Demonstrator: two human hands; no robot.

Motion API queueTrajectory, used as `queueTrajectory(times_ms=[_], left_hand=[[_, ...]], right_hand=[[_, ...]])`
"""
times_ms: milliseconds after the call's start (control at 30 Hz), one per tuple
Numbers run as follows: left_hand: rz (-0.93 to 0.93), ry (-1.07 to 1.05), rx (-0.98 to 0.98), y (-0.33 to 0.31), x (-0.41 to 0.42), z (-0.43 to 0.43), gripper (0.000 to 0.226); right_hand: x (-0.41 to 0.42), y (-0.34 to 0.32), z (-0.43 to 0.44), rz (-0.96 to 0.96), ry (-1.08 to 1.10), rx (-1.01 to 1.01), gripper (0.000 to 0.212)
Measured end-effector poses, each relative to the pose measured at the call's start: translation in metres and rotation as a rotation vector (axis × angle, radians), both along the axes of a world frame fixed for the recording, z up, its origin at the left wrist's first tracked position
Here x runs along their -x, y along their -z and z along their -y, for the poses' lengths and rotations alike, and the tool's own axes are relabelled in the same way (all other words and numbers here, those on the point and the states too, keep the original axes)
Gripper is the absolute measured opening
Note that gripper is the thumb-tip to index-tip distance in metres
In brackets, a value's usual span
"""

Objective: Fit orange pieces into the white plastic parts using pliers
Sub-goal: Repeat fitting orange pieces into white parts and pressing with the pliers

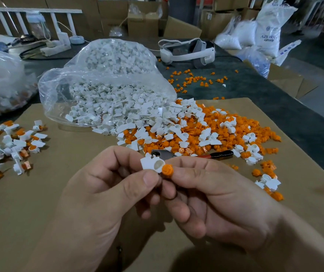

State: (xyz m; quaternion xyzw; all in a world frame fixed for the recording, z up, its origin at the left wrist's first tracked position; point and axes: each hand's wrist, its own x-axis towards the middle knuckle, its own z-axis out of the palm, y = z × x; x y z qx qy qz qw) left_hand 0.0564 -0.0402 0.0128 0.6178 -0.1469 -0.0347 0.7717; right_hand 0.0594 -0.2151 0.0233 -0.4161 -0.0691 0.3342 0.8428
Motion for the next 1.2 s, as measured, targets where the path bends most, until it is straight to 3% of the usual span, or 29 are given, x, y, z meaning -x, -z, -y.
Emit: queueTrajectory(times_ms=[200, 333, 500, 567, 733, 1200], left_hand=[[0.028, -0.022, -0.01, 0.001, 0.0, 0.002, 0.036], [0.017, -0.055, 0.009, 0.001, 0.001, 0.004, 0.006], [0.023, -0.099, -0.009, 0.001, 0.001, 0.004, 0.006], [0.017, -0.15, -0.018, 0.005, 0.0, 0.003, 0.011], [-0.018, -0.215, -0.035, 0.014, -0.001, -0.001, 0.029], [-0.004, -0.192, -0.06, 0.015, -0.001, -0.003, 0.031]], right_hand=[[0.001, 0.001, -0.001, -0.01, -0.015, -0.029, 0.014], [0.0, 0.002, -0.001, -0.004, -0.024, -0.031, 0.015], [0.0, 0.003, 0.0, 0.041, -0.016, -0.027, 0.014], [0.001, 0.004, -0.002, 0.132, 0.074, 0.064, 0.014], [0.004, 0.009, -0.001, 0.531, 0.301, 0.518, 0.017], [0.008, 0.006, -0.003, 0.596, 0.265, 0.667, 0.015]])
